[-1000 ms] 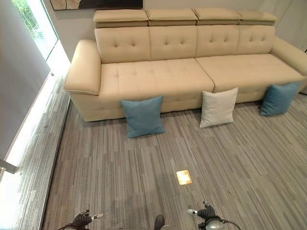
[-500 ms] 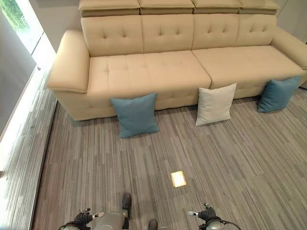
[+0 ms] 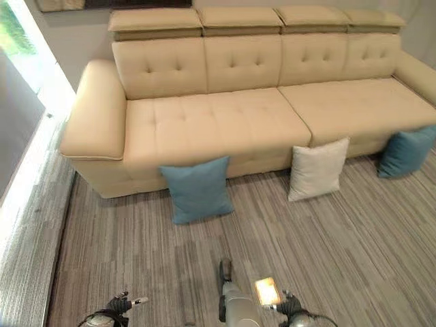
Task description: Pick up all the scattered cushions and arrange them neatly on the sofa.
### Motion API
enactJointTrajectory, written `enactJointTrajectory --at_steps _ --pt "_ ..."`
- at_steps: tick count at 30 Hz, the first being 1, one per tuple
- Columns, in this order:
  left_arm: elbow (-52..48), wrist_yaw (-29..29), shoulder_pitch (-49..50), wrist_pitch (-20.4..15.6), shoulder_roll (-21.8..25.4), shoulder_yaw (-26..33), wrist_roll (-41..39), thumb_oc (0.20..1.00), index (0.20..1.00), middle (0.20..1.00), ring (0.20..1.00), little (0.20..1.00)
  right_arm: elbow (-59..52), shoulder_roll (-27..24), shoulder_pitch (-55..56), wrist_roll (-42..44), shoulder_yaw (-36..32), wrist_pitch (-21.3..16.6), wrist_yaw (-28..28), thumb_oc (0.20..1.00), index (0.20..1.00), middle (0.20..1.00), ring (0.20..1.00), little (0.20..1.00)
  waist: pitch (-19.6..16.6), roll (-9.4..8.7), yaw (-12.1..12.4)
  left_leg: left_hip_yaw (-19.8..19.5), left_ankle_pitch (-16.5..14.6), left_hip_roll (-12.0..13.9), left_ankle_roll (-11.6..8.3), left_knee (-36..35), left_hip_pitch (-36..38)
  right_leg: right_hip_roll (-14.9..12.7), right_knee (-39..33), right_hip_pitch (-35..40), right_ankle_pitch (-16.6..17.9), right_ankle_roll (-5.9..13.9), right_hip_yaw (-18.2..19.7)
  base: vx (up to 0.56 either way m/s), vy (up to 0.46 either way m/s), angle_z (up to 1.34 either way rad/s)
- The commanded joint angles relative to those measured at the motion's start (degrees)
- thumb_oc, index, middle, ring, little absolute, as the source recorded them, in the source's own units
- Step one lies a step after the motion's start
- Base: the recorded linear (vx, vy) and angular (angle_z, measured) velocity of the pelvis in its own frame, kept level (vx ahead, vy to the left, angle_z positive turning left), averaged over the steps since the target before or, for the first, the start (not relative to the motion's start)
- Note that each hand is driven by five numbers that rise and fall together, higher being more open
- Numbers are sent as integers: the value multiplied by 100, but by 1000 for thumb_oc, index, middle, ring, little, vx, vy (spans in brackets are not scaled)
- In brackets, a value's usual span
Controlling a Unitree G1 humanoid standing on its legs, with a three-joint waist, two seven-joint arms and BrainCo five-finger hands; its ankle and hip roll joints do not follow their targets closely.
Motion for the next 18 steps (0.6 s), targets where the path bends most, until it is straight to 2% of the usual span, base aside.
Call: enactJointTrajectory --at_steps 1,2,3,4,7,9,10,12,13,14,17,18 --pt "-91 30 -203 -103 144 -87 124 1000 1000 1000 1000 1000 -44 -223 -327 110 -3 -208 -45 1000 1000 1000 1000 1000 218 -32 -13 139 470 129 -457 1106 -806 -159 -469 963 -439 433 -48 160 -168 65" --pt "-91 30 -204 -103 144 -87 124 1000 1000 1000 1000 1000 -43 -223 -328 110 -3 -209 -45 1000 1000 1000 1000 1000 219 -30 -19 133 458 130 -459 1130 -818 -158 -471 965 -438 432 -55 58 -153 32" --pt "-170 0 -275 -84 145 -156 103 1000 1000 1000 1000 1000 -37 -247 -349 163 -16 -220 -68 1000 1000 1000 1000 1000 369 -140 21 353 758 184 -538 2167 -1404 -225 -544 1158 -496 312 -101 31 -157 19" --pt "-204 6 -305 -73 154 -178 93 1000 1000 1000 1000 1000 -42 -257 -372 209 -19 -225 -78 1000 1000 1000 1000 1000 420 -196 37 502 833 235 -527 2541 -1653 -220 -600 1256 -535 241 -134 64 -196 28" --pt "-264 6 -315 -67 165 -210 56 1000 1000 1000 1000 1000 -30 -265 -363 254 -22 -202 -79 1000 1000 1000 1000 1000 447 -258 85 727 747 289 -452 2763 -1930 -245 -669 1407 -591 203 -176 107 -73 21" --pt "-215 -5 -283 -60 156 -222 87 1000 1000 1000 1000 1000 -21 -264 -342 260 -22 -209 -71 1000 1000 1000 1000 1000 377 -305 153 938 458 214 -336 2042 -2081 -253 -771 1596 -707 255 -243 226 -10 -7" --pt "-194 -5 -273 -48 156 -213 122 1000 1000 1000 1000 1000 -7 -263 -329 250 -25 -204 -74 1000 1000 1000 1000 1000 355 -303 160 1030 478 227 -336 1781 -2099 -240 -786 1647 -752 266 -280 127 12 1" --pt "-194 -5 -272 -48 156 -213 122 1000 1000 1000 1000 1000 -7 -263 -328 250 -25 -204 -74 1000 1000 1000 1000 1000 358 -307 160 1032 481 222 -335 1769 -2087 -244 -786 1654 -755 268 -279 132 33 14" --pt "-173 -15 -215 -39 162 -184 166 1000 1000 1000 1000 1000 22 -262 -305 234 -42 -201 -102 1000 1000 1000 1000 1000 309 -226 238 1230 842 304 -363 1125 -2265 -114 -843 1899 -917 288 -275 335 132 5" --pt "-124 -30 -169 -21 160 -126 189 1000 1000 1000 1000 1000 25 -208 -268 194 -46 -194 -77 1000 1000 1000 1000 1000 227 -197 235 1176 871 267 -348 779 -2008 -89 -802 1938 -948 328 -271 397 169 -8" --pt "-86 -32 -119 -19 169 -74 181 1000 1000 1000 1000 1000 29 -160 -247 140 -37 -196 -61 1000 1000 1000 1000 1000 115 -198 249 1094 834 164 -297 619 -1793 -136 -681 1993 -983 414 -259 232 145 -18" --pt "-65 -37 -97 -12 194 -25 174 1000 1000 1000 1000 1000 17 -127 -264 73 -14 -194 -42 1000 1000 1000 1000 1000 77 -171 281 1052 763 103 -206 495 -1612 -184 -324 1913 -1025 489 -227 197 163 -21"
